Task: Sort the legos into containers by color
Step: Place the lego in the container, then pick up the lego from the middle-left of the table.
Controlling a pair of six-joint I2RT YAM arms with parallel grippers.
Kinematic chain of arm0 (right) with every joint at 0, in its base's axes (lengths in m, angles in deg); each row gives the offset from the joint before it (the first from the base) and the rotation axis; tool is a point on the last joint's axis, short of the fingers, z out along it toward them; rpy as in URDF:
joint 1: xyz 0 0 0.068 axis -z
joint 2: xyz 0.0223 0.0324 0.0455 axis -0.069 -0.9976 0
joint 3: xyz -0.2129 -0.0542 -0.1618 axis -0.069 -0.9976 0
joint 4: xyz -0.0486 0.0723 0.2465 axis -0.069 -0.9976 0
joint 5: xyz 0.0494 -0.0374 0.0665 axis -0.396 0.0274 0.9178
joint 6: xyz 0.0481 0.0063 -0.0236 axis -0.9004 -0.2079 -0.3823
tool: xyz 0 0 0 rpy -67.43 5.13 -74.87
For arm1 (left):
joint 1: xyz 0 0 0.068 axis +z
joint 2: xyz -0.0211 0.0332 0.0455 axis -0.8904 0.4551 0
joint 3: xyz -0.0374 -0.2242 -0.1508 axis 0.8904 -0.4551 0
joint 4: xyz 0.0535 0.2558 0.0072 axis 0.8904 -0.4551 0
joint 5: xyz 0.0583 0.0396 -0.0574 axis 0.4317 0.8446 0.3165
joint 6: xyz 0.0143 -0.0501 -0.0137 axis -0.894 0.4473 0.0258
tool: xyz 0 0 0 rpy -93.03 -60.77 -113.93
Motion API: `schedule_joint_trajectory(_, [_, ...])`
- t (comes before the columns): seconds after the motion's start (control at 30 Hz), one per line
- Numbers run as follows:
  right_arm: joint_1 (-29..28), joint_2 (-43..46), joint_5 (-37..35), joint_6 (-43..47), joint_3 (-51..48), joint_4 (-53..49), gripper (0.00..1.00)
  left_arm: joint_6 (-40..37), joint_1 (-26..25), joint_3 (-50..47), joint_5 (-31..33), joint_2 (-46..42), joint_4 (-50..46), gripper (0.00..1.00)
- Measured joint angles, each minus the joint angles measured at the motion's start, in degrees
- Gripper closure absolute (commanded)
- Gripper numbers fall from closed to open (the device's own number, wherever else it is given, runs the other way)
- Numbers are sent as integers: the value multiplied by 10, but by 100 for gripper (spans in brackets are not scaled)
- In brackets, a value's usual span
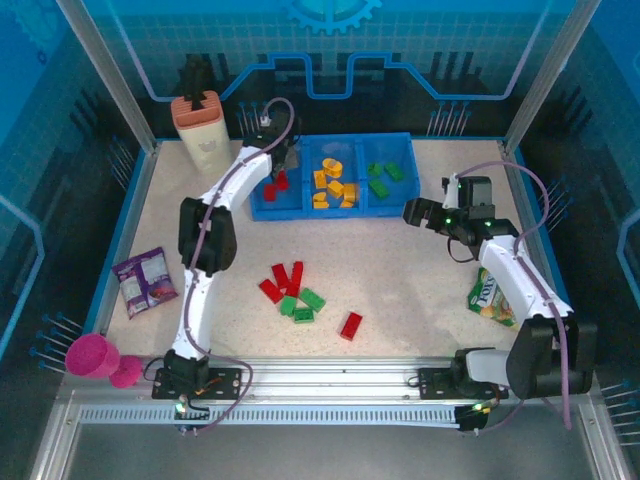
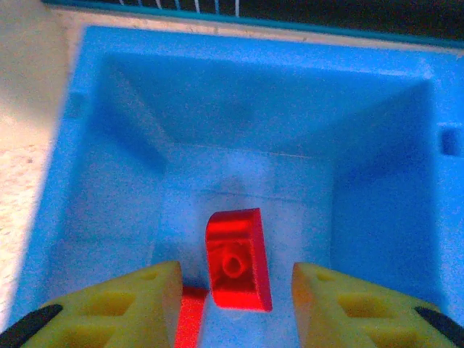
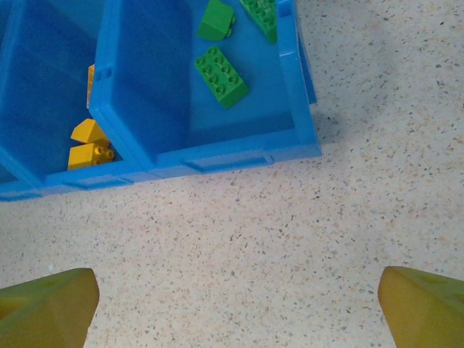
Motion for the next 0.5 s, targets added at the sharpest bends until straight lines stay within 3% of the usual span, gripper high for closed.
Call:
schedule_joint_trajectory(0.2, [-3,42,-9,8,0,-23,0,5,-13,-208,-23,-202,18,52])
schedule_joint_trajectory(0.3, [-4,61,-17,10,0,-30,0,9,-57,-337,-20,-322,31,52])
schedule_joint_trajectory(0.4, [-4,72,-24,12,0,-35,0,36,-167,-449,1,-424,28,52])
schedule_joint_trajectory(0.5, [-4,80,-35,17,0,-45,0,98,-317,-556,16,-487,32,52])
